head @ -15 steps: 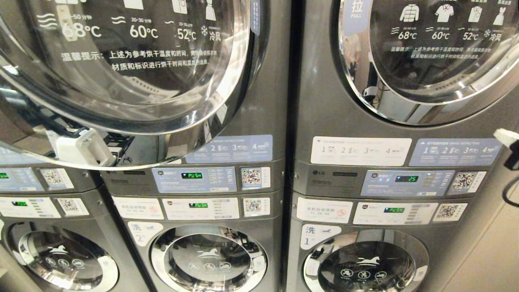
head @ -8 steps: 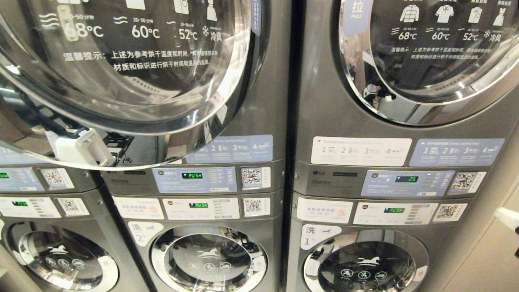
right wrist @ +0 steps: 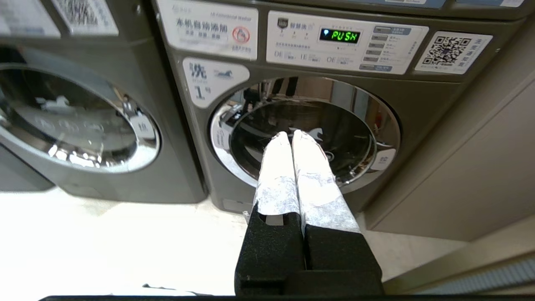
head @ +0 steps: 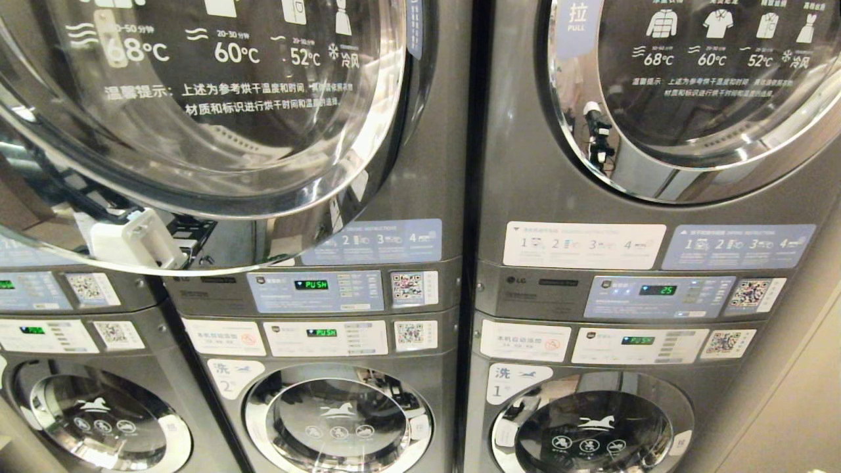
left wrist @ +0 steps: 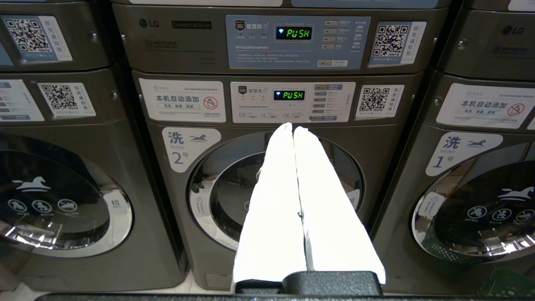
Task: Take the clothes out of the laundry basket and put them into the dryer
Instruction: Close the dryer
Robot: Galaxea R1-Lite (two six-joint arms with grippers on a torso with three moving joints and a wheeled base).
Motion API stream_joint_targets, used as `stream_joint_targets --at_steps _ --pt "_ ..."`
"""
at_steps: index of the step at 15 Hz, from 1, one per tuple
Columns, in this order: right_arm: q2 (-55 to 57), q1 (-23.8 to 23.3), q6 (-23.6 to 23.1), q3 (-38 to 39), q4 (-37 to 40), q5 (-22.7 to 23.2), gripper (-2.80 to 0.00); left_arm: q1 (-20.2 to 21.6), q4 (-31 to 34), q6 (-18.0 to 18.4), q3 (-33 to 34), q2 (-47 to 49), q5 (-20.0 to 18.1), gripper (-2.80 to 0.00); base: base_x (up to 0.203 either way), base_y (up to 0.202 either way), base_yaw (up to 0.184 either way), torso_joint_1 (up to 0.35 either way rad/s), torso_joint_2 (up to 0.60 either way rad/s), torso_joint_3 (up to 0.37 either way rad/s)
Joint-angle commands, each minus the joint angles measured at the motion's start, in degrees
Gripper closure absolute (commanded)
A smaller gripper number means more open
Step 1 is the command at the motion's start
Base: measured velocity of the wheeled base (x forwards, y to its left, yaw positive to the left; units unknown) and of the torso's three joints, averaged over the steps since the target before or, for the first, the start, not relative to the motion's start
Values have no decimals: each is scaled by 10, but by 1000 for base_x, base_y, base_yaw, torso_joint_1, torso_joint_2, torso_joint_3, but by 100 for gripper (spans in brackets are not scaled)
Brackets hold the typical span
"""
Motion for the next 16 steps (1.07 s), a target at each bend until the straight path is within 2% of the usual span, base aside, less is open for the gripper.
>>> stream_joint_targets --at_steps 1,2,5,8,10,16 --pt "-162 54 -8 -2 90 -29 0 -1 0 0 0 0 0 0 0 0 0 0 0 0" --pt "-184 84 -15 5 99 -46 0 0 0 0 0 0 0 0 0 0 0 0 0 0" --pt "-287 85 -17 8 113 -58 0 0 0 0 0 0 0 0 0 0 0 0 0 0" --pt "-297 81 53 8 116 -102 0 0 0 -1 -1 0 0 0 0 0 0 0 0 0" --pt "-295 81 50 1 139 -98 0 0 0 -1 0 0 0 0 0 0 0 0 0 0" --pt "-297 81 58 1 139 -100 0 0 0 0 0 0 0 0 0 0 0 0 0 0"
